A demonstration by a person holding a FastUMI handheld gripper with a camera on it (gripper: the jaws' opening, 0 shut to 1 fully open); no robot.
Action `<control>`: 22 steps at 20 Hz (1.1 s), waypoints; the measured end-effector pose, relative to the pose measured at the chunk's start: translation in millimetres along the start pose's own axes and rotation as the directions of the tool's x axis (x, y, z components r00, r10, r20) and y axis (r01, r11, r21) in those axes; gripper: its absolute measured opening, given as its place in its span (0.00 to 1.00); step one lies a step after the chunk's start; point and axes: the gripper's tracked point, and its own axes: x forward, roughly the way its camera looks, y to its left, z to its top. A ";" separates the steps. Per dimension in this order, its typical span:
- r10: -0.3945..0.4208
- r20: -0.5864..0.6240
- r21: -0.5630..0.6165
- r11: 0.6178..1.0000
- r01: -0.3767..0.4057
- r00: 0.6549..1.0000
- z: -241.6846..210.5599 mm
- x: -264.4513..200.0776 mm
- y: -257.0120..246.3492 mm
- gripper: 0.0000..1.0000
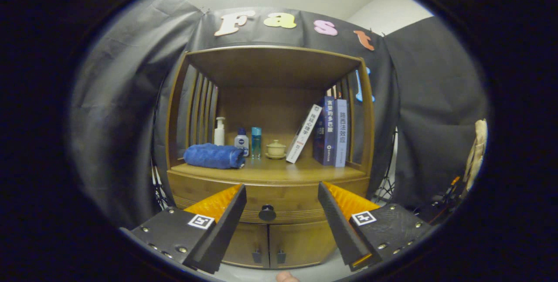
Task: Pull open the drawer, take out the items inside it, and place them on the countertop above the cabinet.
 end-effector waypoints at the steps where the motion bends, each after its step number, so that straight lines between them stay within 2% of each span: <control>1: 0.006 -0.002 0.011 1.000 -0.006 1.000 -8.3 10.0 3.9 0.98; 4: 0.017 -0.020 0.055 0.998 -0.016 1.000 -36.4 42.8 15.7 0.98; 9: 0.024 -0.116 0.025 0.999 -0.021 0.993 -98.3 85.1 28.1 0.98; 15: 0.027 -0.175 0.006 1.000 -0.027 0.984 -131.0 110.6 34.8 0.99; 17: 0.038 -0.197 0.010 0.999 -0.037 0.980 -139.1 115.0 36.5 0.84; 19: 0.009 -0.187 0.025 1.000 -0.005 0.982 -136.2 116.7 24.0 0.70; 22: 0.019 -0.198 0.012 1.000 -0.017 0.980 -139.6 115.6 26.6 0.49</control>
